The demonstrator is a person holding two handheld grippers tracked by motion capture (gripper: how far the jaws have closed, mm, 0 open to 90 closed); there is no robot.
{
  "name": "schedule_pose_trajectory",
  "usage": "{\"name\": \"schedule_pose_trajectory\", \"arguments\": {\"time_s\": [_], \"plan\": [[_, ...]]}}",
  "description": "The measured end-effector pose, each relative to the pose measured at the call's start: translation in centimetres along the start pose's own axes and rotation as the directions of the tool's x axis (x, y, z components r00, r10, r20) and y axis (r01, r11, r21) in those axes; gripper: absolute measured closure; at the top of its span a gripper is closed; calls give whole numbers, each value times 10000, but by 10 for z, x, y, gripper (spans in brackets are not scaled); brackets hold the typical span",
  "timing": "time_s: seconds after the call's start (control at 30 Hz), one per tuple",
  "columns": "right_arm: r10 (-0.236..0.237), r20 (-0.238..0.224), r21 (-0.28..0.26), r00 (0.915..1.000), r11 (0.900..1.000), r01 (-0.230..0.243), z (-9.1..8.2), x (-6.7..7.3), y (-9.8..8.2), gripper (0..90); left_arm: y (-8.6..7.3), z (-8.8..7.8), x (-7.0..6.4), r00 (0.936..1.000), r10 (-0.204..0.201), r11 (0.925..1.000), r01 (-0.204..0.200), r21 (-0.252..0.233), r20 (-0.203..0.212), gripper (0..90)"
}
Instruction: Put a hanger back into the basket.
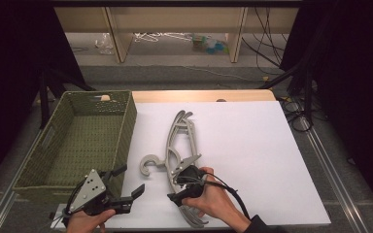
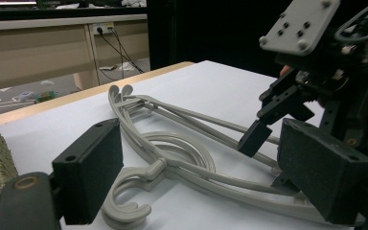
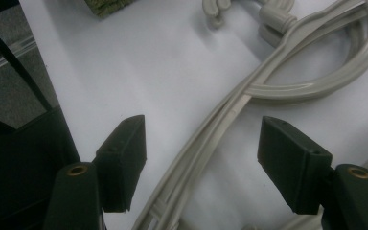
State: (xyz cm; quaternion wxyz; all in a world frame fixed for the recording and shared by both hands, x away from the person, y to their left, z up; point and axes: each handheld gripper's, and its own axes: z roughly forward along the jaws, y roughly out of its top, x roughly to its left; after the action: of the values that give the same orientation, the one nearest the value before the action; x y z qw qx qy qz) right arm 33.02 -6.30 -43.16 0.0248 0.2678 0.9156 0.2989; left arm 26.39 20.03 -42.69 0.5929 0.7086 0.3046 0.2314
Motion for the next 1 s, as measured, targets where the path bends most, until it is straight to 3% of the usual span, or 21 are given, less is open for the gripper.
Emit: {"name": "schedule_pose_trajectory", "arguments": {"time_s": [0.27,0.47,0.53,0.7,1.0], "plan": [[14,-185,722,9998,9974,0,17,-4,6,413,0,1,-1,10000,-4,10000,4,-14,44,157],[344,-359,1074,9988,9938,-303,26,-11,11,449,-1,1,-3,9999,-113,9998,111,156,125,158],[415,-324,1218,9986,9919,-373,29,-12,14,457,-1,2,-3,9999,95,9998,-98,189,144,158],[550,-411,1676,9976,9847,-474,41,-10,19,473,0,0,-3,9999,105,9999,-106,127,137,158],[694,-353,1821,9970,9813,-618,45,-16,20,601,-1,1,-3,9999,54,9999,-56,127,147,158]]}}
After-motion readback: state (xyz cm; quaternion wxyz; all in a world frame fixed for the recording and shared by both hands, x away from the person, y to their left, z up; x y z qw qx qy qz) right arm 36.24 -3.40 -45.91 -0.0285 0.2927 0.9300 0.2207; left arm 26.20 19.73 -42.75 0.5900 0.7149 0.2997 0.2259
